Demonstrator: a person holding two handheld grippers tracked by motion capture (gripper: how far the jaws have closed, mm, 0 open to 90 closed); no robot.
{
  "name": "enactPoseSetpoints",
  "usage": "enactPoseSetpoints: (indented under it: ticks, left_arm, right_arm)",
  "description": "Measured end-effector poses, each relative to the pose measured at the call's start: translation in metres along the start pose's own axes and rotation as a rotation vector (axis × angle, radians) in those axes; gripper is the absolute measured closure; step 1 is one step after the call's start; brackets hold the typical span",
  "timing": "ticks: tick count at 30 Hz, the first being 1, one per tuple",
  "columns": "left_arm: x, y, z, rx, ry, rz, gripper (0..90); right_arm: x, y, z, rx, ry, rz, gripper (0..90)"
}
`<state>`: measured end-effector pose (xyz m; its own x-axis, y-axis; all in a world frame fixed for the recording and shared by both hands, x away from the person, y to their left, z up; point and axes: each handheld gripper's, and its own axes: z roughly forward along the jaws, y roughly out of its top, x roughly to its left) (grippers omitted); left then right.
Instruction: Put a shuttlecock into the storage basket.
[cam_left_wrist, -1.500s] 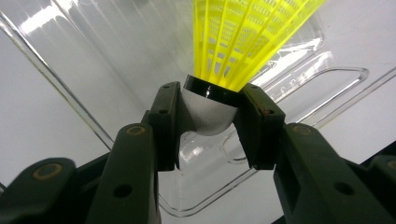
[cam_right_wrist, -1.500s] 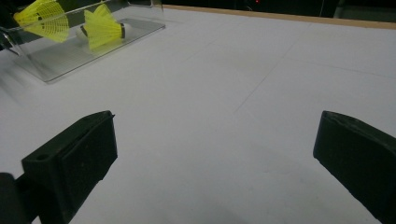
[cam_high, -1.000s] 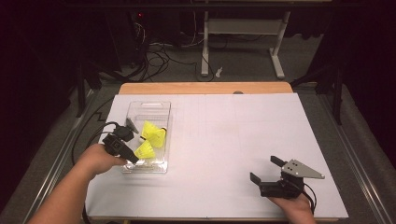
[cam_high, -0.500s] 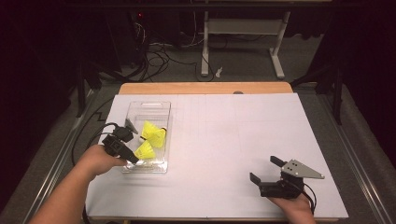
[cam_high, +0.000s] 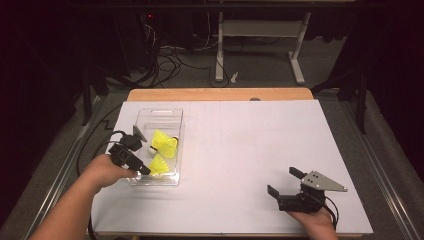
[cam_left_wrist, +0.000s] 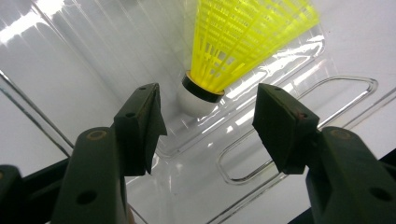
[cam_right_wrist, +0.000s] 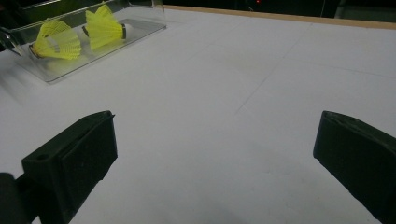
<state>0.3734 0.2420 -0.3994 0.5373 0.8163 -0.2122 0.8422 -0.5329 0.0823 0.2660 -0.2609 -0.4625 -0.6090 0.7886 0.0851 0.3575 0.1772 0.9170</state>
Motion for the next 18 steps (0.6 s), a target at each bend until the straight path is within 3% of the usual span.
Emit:
enactPoseSetpoints:
  ticks: [9, 10, 12, 13, 18]
  left_arm:
    - [-0.0011, -0.0001, -0.0019, 0.003, 0.001, -0.003, 42.8]
    - [-0.0032, -0.0004, -0.003, 0.015, -0.004, -0.027, 42.7]
    - [-0.004, 0.0004, -0.0043, 0.013, 0.002, -0.021, 42.5]
    - [-0.0035, 0.0014, -0.0045, 0.001, 0.006, 0.001, 42.5]
    - [-0.0058, 0.004, -0.0098, 0.003, 0.01, 0.002, 42.6]
  right_arm:
    - [0.0001, 0.0001, 0.0001, 0.0, 0.001, -0.002, 0.4]
    - [0.0001, 0.0, 0.0001, 0.001, 0.001, -0.001, 0.4]
    - [0.0001, 0.0001, 0.0001, 0.001, 0.001, -0.001, 0.4]
    - [0.0001, 0.0001, 0.0002, 0.001, 0.002, -0.001, 0.4]
    - [0.0001, 0.0001, 0.0003, 0.001, 0.003, 0.0, 0.4]
